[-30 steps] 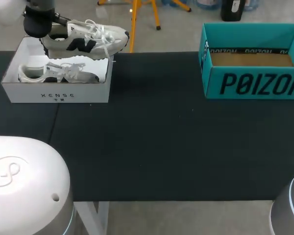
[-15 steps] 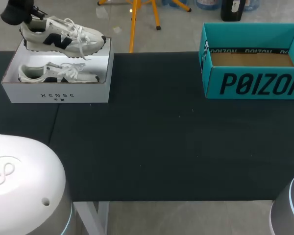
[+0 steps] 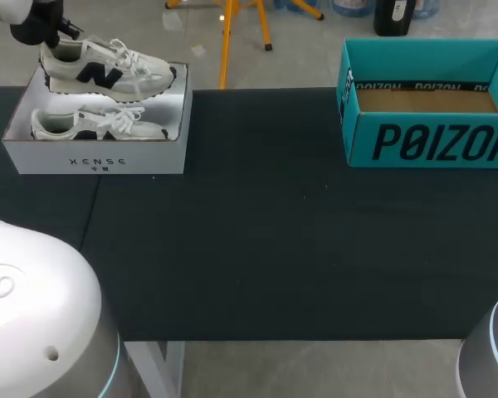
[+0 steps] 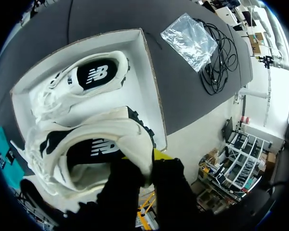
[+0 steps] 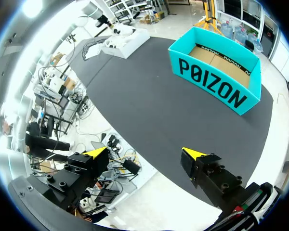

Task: Take the shoe out of the shoebox, open the shoe tongue, remove and reinsert the insole, then place the shoe into the shoebox

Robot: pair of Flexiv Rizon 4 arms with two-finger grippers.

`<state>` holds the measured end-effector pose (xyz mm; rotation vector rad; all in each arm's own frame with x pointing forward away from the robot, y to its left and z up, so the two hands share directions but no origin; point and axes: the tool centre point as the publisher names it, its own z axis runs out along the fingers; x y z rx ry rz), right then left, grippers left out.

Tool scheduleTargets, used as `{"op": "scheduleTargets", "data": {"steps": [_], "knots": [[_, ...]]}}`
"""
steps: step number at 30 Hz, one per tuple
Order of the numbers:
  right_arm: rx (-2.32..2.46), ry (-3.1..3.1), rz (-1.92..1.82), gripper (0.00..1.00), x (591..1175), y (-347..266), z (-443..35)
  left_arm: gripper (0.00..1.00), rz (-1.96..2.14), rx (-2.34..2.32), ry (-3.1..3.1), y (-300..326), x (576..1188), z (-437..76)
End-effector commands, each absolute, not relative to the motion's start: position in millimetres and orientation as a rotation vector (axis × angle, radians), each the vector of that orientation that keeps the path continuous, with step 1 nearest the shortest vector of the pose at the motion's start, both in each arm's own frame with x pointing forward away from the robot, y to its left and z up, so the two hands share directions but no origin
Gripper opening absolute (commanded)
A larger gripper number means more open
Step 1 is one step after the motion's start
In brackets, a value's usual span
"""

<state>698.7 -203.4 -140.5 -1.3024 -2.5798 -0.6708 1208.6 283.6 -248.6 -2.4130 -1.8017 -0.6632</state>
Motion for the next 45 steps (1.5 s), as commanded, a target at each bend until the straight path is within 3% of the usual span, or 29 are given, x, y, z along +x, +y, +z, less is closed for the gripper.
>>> {"op": "scheduleTargets", "data": {"steps": [1,41,42,43,44,45], "knots": [[-1.303,-2.58,-0.666,1.0,699.3,-203.5,-141.0,0.0,-0.631,-2.405,-1.807,288.3,1222.8,-262.9],[-1.303,-2.58,-0.666,1.0,699.3,-203.5,-141.0,0.0,-0.469,-2.413,-1.828,303.6,1231.0,-365.4],[-1.303,-2.58,-0.666,1.0,699.3,-203.5,-141.0,0.13,-0.479,-2.413,-1.835,303.7,1232.1,-364.5],[-1.303,-2.58,-0.666,1.0,699.3,-203.5,-141.0,0.41,-0.489,-2.426,-1.837,304.0,1233.2,-363.3],[-1.303,-2.58,-0.666,1.0,699.3,-203.5,-141.0,0.76,-0.485,-2.459,-1.837,304.0,1233.3,-360.8],[-1.303,-2.58,-0.666,1.0,699.3,-203.5,-141.0,0.81,-0.49,-2.456,-1.841,304.1,1233.3,-359.4]]}}
